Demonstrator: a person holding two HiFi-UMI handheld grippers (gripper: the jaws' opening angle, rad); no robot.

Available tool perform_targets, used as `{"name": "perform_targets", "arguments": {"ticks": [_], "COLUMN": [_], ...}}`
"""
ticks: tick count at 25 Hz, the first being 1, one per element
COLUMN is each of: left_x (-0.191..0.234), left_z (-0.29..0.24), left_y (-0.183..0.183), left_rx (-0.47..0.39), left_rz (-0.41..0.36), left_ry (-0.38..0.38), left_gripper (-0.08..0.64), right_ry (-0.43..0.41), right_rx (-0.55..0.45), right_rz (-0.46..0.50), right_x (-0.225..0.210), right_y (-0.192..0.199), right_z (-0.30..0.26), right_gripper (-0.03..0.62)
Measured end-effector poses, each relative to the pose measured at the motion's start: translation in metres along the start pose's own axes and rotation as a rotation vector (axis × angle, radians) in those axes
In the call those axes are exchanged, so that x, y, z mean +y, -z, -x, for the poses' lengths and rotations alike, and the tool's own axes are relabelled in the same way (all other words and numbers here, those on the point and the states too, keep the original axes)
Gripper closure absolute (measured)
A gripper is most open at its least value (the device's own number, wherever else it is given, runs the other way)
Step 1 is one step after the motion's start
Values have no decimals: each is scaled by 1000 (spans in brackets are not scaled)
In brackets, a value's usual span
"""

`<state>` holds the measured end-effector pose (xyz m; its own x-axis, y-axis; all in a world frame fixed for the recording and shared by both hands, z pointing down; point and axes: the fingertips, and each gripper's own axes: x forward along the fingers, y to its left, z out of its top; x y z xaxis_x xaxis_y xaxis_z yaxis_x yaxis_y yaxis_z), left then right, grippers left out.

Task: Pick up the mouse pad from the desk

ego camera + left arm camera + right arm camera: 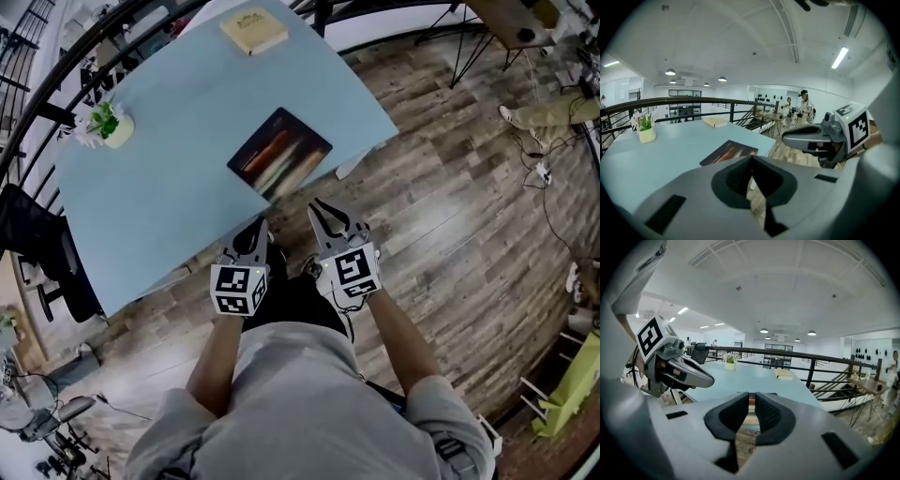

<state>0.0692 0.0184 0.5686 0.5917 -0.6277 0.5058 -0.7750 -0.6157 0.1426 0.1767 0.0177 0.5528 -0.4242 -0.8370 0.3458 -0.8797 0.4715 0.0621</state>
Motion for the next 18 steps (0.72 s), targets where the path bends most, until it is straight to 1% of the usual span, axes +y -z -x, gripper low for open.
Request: {"name": "perform_targets", "arguments": {"ticks": [5, 8, 14, 18], "left_x": [5, 7, 20, 26], "left_z": [-10, -16, -28, -31], "left_y": [28, 45, 75, 94], "left_rx": [53, 80, 128, 161], "left_rz": [25, 40, 52, 63], "left_ry": [-3, -7, -14, -18], "left_gripper": [548, 548, 548, 548], "right_ry": [-20, -35, -47, -69], "right_rx": [66, 93, 142, 174], "right_rz": [3, 22, 113, 193], "right_x": [10, 16, 25, 37], "right_y": [32, 47, 78, 95], "right_z": [-16, -22, -42, -54], "right_gripper": [546, 546, 546, 548]}}
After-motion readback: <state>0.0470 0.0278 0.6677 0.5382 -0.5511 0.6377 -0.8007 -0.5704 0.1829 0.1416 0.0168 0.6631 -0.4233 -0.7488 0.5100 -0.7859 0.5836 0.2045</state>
